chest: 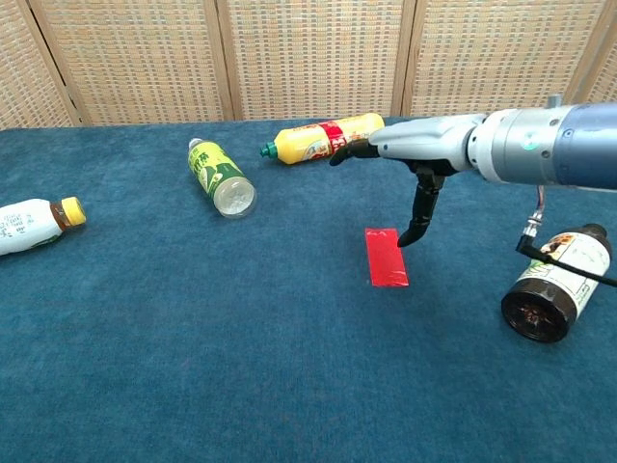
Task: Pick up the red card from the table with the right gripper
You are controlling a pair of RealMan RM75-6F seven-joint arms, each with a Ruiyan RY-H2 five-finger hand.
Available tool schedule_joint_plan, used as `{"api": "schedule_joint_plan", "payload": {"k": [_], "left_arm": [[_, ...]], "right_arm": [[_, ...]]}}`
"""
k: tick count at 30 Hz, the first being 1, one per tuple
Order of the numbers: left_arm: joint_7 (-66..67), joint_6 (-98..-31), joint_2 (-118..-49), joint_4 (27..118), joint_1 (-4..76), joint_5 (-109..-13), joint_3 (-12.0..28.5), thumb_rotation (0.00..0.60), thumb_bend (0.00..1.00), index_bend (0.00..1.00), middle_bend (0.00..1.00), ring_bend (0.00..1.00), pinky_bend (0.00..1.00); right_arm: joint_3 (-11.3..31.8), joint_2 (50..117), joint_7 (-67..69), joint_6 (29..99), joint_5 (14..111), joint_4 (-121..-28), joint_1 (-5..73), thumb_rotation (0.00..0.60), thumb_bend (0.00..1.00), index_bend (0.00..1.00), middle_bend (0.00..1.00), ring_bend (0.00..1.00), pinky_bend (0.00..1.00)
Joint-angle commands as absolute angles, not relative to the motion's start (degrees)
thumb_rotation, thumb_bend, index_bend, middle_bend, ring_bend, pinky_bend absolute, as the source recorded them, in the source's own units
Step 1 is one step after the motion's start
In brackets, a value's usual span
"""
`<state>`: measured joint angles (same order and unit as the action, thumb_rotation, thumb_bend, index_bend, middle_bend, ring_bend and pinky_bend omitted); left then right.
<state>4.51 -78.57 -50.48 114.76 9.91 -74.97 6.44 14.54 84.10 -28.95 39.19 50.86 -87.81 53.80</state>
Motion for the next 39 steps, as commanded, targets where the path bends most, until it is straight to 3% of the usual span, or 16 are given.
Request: {"api": "schedule_joint_plan", "payload": {"k": [1,11,39], "left_arm": [[4.5,-78.7,-50.4,114.8,9.9,-75.1,6.4,0.6,0.0,0.0,0.0,0.0,0.0],[4.3,-78.6,-50.3,114.9,10.0,-74.9,6.4,0.6,0.0,0.0,0.0,0.0,0.0],[4.3,-78.0,-50.4,114.8,10.5,-74.2,6.4,0.6,0.0,0.0,0.0,0.0,0.0]], "right_arm": [[12.4,87.1,-32.7,40.9,46.0,-86.4,56.6,0.6,0.0,0.0,0.0,0.0,0.0],[9.3,92.5,-35.7,43.8,40.4,-82.2,59.8,0.6,0.0,0.0,0.0,0.0,0.0],[5.3,95.5,-34.8,44.1,40.6,-75.6,59.8,0.6,0.0,0.0,0.0,0.0,0.0]]}}
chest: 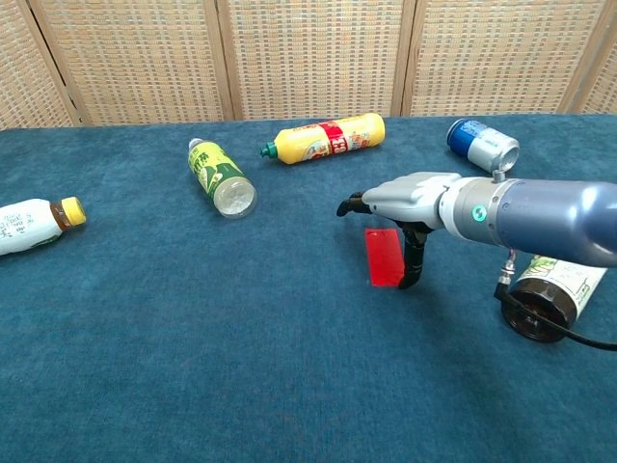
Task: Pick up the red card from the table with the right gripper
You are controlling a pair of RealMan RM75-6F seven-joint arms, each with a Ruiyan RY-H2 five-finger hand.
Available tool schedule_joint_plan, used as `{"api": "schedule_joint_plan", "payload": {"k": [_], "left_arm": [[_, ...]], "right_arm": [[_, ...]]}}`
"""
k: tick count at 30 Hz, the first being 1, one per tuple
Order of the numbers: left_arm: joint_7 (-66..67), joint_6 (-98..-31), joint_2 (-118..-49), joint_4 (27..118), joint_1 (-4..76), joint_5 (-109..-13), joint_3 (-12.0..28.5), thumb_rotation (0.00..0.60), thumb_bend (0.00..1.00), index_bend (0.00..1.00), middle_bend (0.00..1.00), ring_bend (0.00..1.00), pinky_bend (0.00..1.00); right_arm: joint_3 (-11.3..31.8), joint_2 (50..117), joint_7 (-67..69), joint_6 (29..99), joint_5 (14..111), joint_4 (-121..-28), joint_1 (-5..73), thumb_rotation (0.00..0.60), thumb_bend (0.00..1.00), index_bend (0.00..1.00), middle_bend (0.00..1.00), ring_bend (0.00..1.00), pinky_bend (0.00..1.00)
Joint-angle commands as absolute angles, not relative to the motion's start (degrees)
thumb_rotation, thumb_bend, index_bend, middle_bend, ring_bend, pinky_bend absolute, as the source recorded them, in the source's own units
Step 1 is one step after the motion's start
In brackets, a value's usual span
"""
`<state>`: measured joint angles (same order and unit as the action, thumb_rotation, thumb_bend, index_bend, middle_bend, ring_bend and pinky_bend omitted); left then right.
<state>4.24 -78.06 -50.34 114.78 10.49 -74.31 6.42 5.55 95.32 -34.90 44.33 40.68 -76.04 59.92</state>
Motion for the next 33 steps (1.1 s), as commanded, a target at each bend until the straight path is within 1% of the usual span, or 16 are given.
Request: {"api": "schedule_joint_plan", "payload": {"k": [1,13,16,18,21,33], "left_arm": [[4.4,-78.0,-50.4,114.8,10.6,-74.2,6.4,0.6,0.0,0.0,0.0,0.0,0.0],[5.2,-77.8,-50.8,114.8,10.8,-73.7,6.4,0.6,0.0,0.0,0.0,0.0,0.0],[5.3,-77.8,-50.8,114.8,10.9,-73.5,6.4,0.6,0.0,0.0,0.0,0.0,0.0],[5.3,-77.7,-50.9,114.7,10.9,-73.4,6.4,0.6,0.0,0.0,0.0,0.0,0.0],[5.3,-77.7,-50.9,114.7,11.0,-73.4,6.4,0.6,0.0,0.0,0.0,0.0,0.0],[5.2,-77.9,-50.8,115.0,10.9,-73.9,6.2,0.6,0.0,0.0,0.0,0.0,0.0]], "right_arm": [[5.2,95.7,-34.8,43.9,40.6,-75.2,59.8,0.6,0.0,0.0,0.0,0.0,0.0],[4.6,97.9,-34.4,43.6,41.3,-71.6,59.5,0.6,0.0,0.0,0.0,0.0,0.0],[5.2,98.5,-33.3,44.2,42.2,-70.7,59.1,0.6,0.05,0.0,0.0,0.0,0.0],[5.6,98.5,-32.6,44.3,42.8,-70.5,58.9,0.6,0.12,0.0,0.0,0.0,0.0],[6.6,97.9,-31.6,44.7,43.6,-70.9,58.7,0.6,0.17,0.0,0.0,0.0,0.0],[8.6,95.0,-30.6,47.9,45.9,-75.2,57.6,0.6,0.17,0.0,0.0,0.0,0.0]]}}
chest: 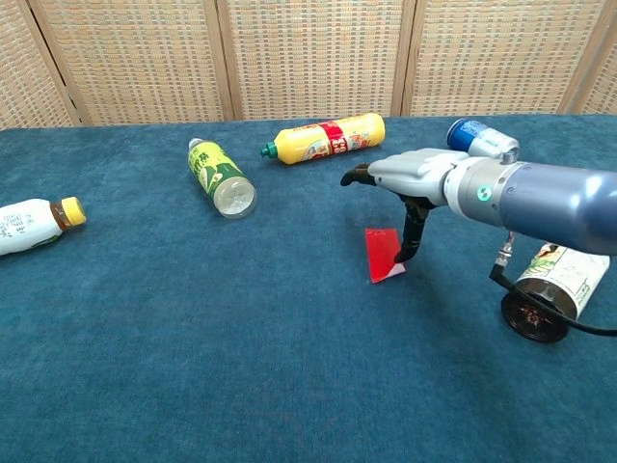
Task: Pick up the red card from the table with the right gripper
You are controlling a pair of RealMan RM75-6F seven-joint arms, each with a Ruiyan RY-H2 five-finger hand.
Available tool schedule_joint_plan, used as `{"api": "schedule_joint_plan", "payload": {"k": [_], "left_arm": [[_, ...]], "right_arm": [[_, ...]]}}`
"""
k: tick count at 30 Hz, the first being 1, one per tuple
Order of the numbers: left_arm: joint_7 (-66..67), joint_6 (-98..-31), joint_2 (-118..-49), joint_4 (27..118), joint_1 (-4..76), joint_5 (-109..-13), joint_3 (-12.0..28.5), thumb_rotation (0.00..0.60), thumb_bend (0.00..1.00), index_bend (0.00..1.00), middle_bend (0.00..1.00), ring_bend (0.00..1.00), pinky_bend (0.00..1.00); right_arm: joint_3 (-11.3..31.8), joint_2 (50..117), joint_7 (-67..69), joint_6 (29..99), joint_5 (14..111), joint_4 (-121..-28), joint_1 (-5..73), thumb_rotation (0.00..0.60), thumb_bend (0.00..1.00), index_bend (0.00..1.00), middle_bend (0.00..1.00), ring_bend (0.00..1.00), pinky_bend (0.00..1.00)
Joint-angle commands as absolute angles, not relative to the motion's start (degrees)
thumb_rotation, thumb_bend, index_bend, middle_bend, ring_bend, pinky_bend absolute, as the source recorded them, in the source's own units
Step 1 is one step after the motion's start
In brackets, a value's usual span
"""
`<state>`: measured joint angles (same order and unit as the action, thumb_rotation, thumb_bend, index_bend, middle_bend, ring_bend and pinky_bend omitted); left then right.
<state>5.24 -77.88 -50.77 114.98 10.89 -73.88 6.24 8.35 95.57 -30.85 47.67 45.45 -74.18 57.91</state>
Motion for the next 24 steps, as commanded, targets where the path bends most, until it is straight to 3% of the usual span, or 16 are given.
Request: {"api": "schedule_joint_plan", "payload": {"k": [1,12,24], "left_arm": [[5.2,-77.9,-50.7,115.0,10.9,-74.0,6.2,0.6,0.0,0.0,0.0,0.0,0.0],[4.9,-78.1,-50.5,115.2,10.7,-74.5,6.1,0.6,0.0,0.0,0.0,0.0,0.0],[4.4,-78.4,-50.3,115.2,10.6,-74.7,6.0,0.6,0.0,0.0,0.0,0.0,0.0]], "right_arm": [[8.6,94.7,-30.5,47.9,45.9,-75.7,57.5,0.6,0.17,0.0,0.0,0.0,0.0],[7.6,93.4,-30.8,48.7,47.6,-80.3,56.3,0.6,0.17,0.0,0.0,0.0,0.0],[6.0,97.2,-32.0,47.8,46.4,-76.1,55.9,0.6,0.17,0.0,0.0,0.0,0.0]]}}
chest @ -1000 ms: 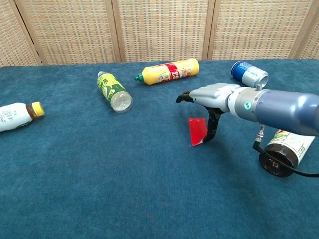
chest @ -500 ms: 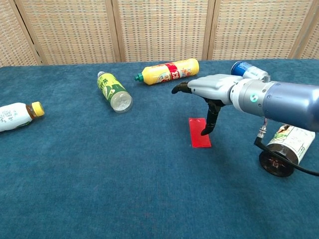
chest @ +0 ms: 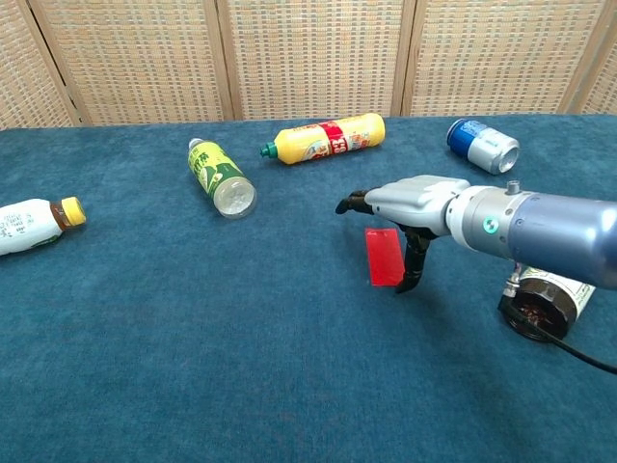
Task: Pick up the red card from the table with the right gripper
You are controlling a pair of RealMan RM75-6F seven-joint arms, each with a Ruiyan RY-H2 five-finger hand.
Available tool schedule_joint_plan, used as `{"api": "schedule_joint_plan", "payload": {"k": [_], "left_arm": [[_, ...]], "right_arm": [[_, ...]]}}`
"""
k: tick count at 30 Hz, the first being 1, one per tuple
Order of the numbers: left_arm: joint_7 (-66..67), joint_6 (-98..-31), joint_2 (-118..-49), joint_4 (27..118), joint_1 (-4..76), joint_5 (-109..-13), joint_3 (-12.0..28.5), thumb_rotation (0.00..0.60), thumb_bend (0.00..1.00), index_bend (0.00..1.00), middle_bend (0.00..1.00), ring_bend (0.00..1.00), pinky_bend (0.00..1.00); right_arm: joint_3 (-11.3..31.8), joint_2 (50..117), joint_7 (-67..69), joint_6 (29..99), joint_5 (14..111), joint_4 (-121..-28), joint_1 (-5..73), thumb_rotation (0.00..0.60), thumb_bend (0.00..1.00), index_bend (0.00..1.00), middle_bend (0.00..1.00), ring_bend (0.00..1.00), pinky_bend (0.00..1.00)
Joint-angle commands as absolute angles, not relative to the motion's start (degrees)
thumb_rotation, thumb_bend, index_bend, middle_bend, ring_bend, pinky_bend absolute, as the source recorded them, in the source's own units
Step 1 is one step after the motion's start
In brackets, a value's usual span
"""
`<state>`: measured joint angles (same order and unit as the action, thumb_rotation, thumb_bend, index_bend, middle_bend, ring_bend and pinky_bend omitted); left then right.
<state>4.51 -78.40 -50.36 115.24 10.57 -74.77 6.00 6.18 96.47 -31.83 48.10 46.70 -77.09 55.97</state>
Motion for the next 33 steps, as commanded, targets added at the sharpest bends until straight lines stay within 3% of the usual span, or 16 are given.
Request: {"api": "schedule_joint_plan", "payload": {"k": [1,10,15,25,33], "left_arm": [[4.3,-78.4,-50.3,115.2,10.5,-74.7,6.0,0.6,0.0,0.0,0.0,0.0,0.0],[4.3,-78.3,-50.3,115.2,10.7,-74.7,6.0,0.6,0.0,0.0,0.0,0.0,0.0],[4.4,-78.3,-50.3,115.2,10.7,-74.7,6.0,0.6,0.0,0.0,0.0,0.0,0.0],[4.6,-78.2,-50.4,115.2,10.7,-74.7,6.0,0.6,0.0,0.0,0.0,0.0,0.0],[4.2,-78.3,-50.3,115.2,10.6,-74.9,6.0,0.6,0.0,0.0,0.0,0.0,0.0]], "right_arm": [[6.1,97.4,-32.0,47.8,46.3,-75.6,55.9,0.6,0.17,0.0,0.0,0.0,0.0],[6.3,98.7,-32.4,47.7,46.3,-72.6,55.5,0.6,0.19,0.0,0.0,0.0,0.0],[7.1,98.8,-31.6,47.9,46.9,-72.2,55.3,0.6,0.34,0.0,0.0,0.0,0.0],[7.6,98.4,-31.7,47.4,46.8,-72.2,55.2,0.6,0.35,0.0,0.0,0.0,0.0],[7.0,98.2,-31.8,46.3,47.7,-72.6,55.0,0.6,0.49,0.0,0.0,0.0,0.0]]}}
